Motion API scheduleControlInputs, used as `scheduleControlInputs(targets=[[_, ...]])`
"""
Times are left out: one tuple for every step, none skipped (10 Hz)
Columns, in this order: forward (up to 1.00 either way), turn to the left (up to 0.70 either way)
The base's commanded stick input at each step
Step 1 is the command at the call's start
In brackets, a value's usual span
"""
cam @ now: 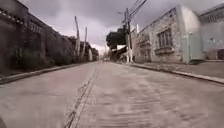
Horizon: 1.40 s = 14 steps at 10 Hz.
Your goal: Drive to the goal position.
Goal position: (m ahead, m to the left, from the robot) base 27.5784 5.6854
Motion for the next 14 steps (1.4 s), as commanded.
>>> scheduleControlInputs(targets=[[1.00,0.00],[1.00,0.00],[1.00,0.00],[1.00,0.00],[1.00,0.00],[1.00,0.00],[1.00,0.00],[1.00,0.00],[1.00,0.00],[1.00,0.00],[1.00,0.00],[1.00,0.00],[1.00,0.00],[1.00,0.00]])
